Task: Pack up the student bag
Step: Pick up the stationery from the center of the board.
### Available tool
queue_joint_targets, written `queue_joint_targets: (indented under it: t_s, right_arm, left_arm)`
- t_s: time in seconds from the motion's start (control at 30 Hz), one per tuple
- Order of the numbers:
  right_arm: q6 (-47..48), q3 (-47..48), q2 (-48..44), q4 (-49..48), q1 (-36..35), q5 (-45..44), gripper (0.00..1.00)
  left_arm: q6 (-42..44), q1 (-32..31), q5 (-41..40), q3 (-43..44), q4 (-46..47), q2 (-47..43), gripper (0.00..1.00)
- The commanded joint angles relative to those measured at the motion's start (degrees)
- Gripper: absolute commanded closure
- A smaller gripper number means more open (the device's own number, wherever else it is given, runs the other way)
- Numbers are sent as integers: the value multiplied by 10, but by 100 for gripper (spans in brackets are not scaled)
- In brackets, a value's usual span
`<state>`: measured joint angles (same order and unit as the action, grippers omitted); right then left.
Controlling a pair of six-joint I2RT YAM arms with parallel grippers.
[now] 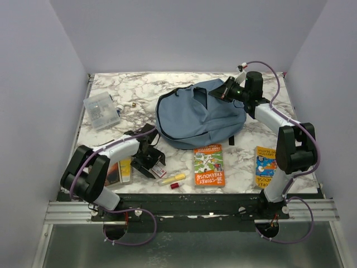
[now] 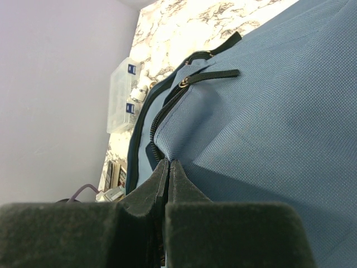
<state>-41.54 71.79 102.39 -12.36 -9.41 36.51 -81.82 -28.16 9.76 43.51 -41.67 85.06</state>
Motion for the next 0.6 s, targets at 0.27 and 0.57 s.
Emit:
queue_joint_targets:
  t_s: [0.27, 0.57]
  right_arm:
    - [-6, 5, -13, -30, 1, 15, 99]
    - [-5, 5, -11, -29, 1, 13, 99]
  left_arm:
    - [-21, -4, -58, 56, -32, 42, 49]
    - [46, -10, -127, 107, -50, -20, 67]
